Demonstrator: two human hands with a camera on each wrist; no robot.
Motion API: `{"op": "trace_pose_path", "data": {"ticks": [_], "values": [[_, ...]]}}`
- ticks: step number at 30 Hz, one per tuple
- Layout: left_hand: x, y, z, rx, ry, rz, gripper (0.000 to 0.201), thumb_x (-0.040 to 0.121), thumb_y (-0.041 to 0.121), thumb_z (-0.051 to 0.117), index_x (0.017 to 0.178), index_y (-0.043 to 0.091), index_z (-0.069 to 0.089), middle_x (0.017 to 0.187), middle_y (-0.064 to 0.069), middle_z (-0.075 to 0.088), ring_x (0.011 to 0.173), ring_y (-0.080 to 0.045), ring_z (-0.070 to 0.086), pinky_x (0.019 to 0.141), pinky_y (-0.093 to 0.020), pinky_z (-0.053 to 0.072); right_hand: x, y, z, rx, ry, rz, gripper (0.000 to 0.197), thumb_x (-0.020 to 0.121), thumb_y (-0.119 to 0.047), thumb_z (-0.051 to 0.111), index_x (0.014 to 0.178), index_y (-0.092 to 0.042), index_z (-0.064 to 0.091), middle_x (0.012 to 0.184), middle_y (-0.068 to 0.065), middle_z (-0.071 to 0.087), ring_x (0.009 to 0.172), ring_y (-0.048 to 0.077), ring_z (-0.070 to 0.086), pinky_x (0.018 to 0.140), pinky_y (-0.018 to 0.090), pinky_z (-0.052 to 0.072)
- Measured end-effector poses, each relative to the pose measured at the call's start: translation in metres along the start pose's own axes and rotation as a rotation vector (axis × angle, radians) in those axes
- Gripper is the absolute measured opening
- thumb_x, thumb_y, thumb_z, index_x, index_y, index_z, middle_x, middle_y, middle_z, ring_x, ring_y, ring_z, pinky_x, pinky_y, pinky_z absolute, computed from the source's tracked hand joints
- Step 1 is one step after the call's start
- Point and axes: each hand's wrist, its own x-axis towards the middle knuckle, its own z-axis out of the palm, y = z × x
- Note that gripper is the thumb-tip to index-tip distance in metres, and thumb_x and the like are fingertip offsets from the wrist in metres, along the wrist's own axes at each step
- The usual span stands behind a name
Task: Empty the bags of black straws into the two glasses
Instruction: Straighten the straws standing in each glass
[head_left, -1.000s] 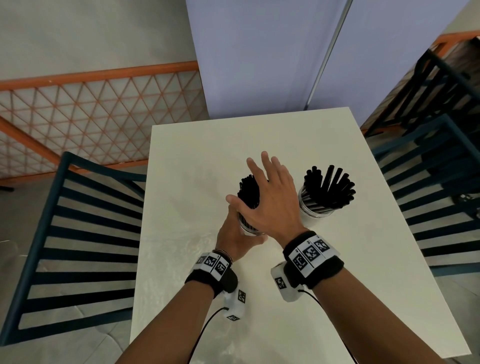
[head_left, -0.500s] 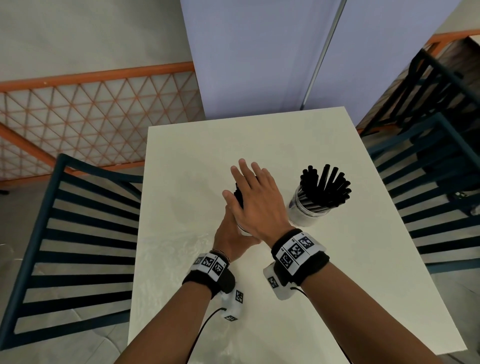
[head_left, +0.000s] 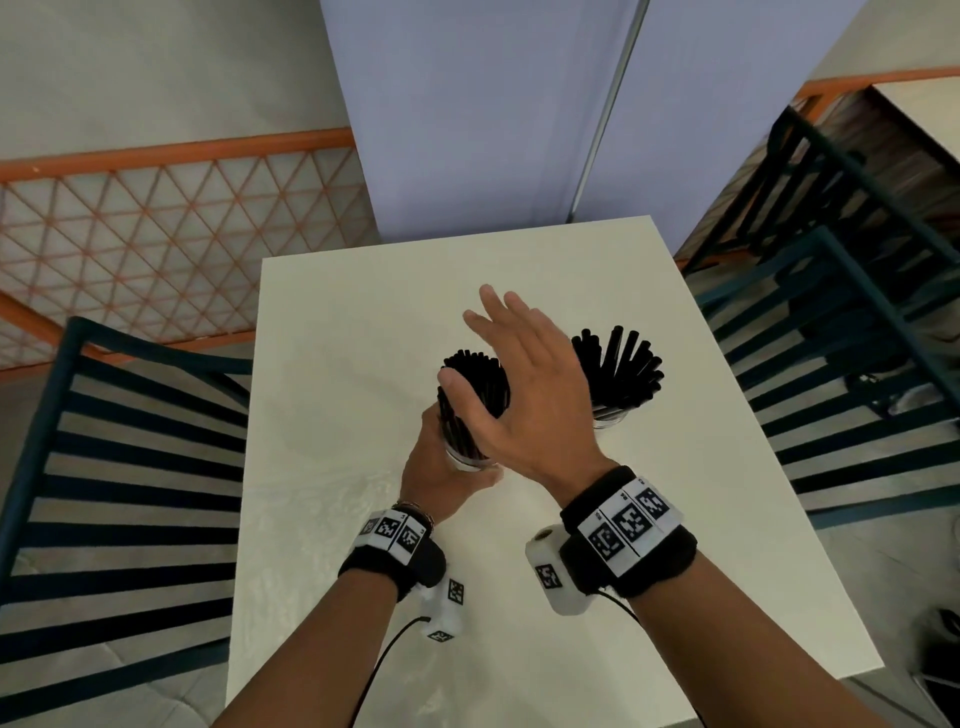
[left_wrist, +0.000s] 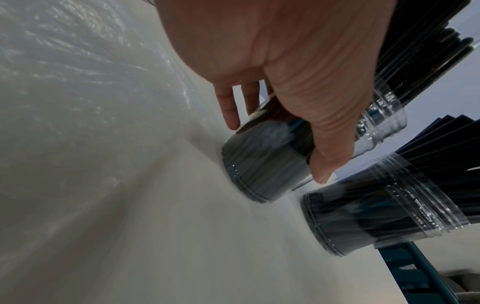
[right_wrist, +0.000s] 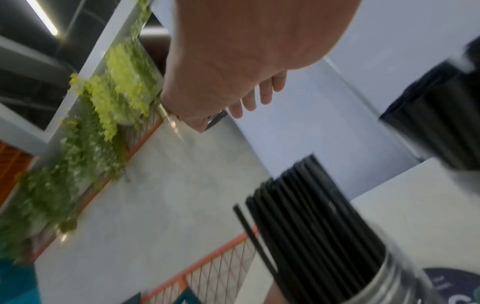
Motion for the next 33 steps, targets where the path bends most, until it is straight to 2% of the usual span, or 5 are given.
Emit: {"op": "trace_pose_path", "data": {"ticks": [5, 16, 24, 29, 33], "values": [[-0.002, -0.009, 0.000, -0.037, 0.029, -0.024, 0.106, 0.050, 0.037, 0.099, 0.138, 0.032, 0.041, 0.127, 0.012, 0.072, 0.117, -0.017, 0.071, 0.103, -0.054, 0.057, -0.006, 0.030, -0.073, 0.046, 0.077, 0.289, 0.063, 0.090, -0.054, 0.075, 0.142, -0.022, 0.061, 0.158, -0.011, 0.050, 0.148, 0.013, 0.045, 0.122, 0.038, 0.035], [-0.005, 0.001, 0.001, -0.016, 0.092, -0.064, 0.100, 0.061, 0.018, 0.104, 0.139, 0.032, 0.044, 0.122, 0.017, 0.069, 0.114, -0.010, 0.069, 0.093, -0.023, 0.054, -0.036, 0.124, -0.142, 0.192, -0.119, 0.705, 0.107, 0.063, -0.077, 0.085, 0.153, -0.045, 0.037, 0.160, -0.020, 0.045, 0.149, 0.009, 0.040, 0.122, 0.047, 0.037], [-0.035, 0.014, 0.005, -0.083, 0.277, -0.078, 0.151, 0.049, 0.009, 0.108, 0.164, 0.031, 0.014, 0.168, 0.002, 0.028, 0.149, -0.014, 0.039, 0.115, -0.036, 0.040, -0.047, 0.190, -0.129, 0.464, -0.487, 0.758, 0.138, 0.053, -0.036, 0.103, 0.164, -0.034, 0.020, 0.165, -0.012, 0.039, 0.150, 0.006, 0.036, 0.127, 0.036, 0.029], [-0.106, 0.033, 0.064, -0.036, 0.624, -0.160, 0.067, 0.073, -0.006, 0.086, 0.109, 0.039, 0.052, 0.101, -0.008, 0.062, 0.090, -0.026, 0.063, 0.071, -0.021, 0.047, -0.029, 0.233, -0.115, 0.469, -0.696, 0.706, 0.141, 0.052, -0.034, 0.105, 0.165, -0.033, 0.021, 0.164, -0.013, 0.041, 0.152, 0.009, 0.035, 0.125, 0.035, 0.030], [-0.117, 0.042, 0.130, 0.023, 0.289, -0.123, 0.059, 0.072, -0.005, 0.080, 0.109, 0.037, 0.061, 0.094, 0.001, 0.066, 0.081, -0.020, 0.064, 0.069, -0.012, 0.049, -0.002, 0.255, -0.102, 0.481, -0.896, 0.634, 0.135, 0.053, -0.028, 0.106, 0.163, -0.037, 0.027, 0.156, -0.021, 0.048, 0.150, 0.009, 0.037, 0.127, 0.039, 0.031]]}}
